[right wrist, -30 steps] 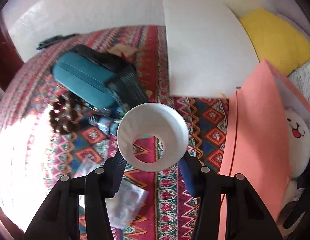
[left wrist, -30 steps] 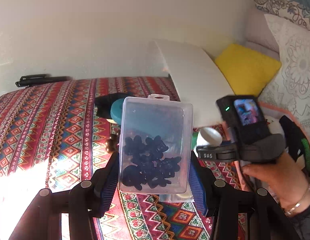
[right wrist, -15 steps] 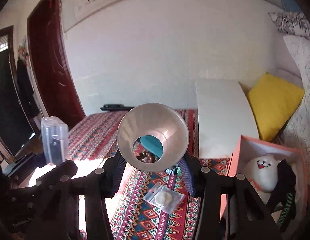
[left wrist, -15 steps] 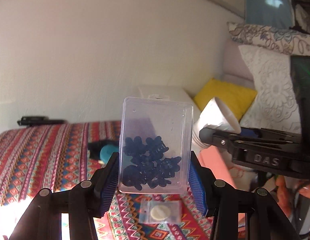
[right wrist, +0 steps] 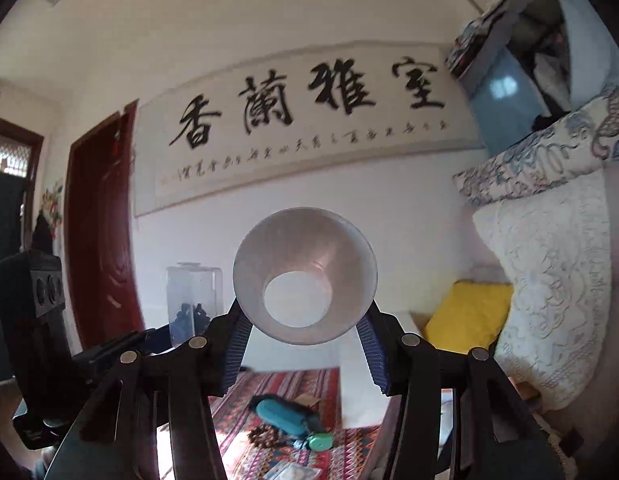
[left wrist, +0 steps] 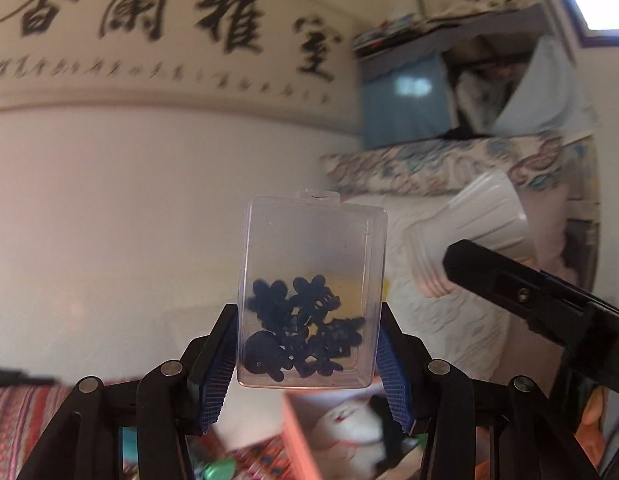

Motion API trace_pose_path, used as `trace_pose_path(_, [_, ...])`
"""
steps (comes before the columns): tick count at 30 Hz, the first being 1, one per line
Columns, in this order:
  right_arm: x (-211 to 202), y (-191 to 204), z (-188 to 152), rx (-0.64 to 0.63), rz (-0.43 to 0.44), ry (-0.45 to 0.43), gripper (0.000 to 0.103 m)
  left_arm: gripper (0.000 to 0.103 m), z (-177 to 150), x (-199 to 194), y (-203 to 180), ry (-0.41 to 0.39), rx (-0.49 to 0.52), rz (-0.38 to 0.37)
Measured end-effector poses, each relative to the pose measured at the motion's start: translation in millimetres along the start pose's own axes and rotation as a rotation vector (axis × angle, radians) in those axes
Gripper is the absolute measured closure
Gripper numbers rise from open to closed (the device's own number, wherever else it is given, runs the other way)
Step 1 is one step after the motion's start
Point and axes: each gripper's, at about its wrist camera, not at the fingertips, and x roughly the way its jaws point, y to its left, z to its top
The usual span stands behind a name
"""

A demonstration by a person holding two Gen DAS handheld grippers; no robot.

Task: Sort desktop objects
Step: 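Carry the clear case and white cup over the orange box and open both tools, then reach under the bed with the right tool and grasp the narrow clear case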

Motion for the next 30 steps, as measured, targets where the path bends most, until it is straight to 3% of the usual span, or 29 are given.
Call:
trace_pose_path(2, [-19,-16,7,0.006,-0.099,-0.053,0.049,0.048,6,13,-18,-0.009,0.024,-0.041])
trace_pose_path(4, [-25,-45,10,0.010,-0.173,-0.043,0.049,0.048,4,32,-30,0.006,0.038,-0.077])
trace_pose_path(9, [20,-117,-18,0.066,-0.285,0.120,0.047,0.048,-29,111,-44,0.158,0.030,-0.107])
trace_pose_path(12, [80,-151,-56,0.074,-0.347,0.314,0.011,0.025,-63,168,-40,0.351,0.011,-0.107])
trace_pose_path(14, [100,-168,-67,0.091,-0.389,0.340,0.010,0.019,-78,184,-31,0.414,-0.025,-0.079])
trace_pose_path(18, [107,-168,-70,0.116,-0.380,0.329,0.003,0.003,-79,172,1,0.371,-0.105,-0.001])
trace_pose_path(23, [119,-154,-66,0.146,-0.341,0.309,0.003,0.002,-81,149,43,0.351,-0.166,0.091])
trace_pose_path(28, [131,-138,-63,0.171,-0.299,0.296,0.002,0.002,-122,123,82,0.461,-0.175,0.183])
trace_pose_path(30, [140,-120,-67,0.144,-0.262,0.333,0.002,0.002,-147,105,99,0.518,-0.182,0.223])
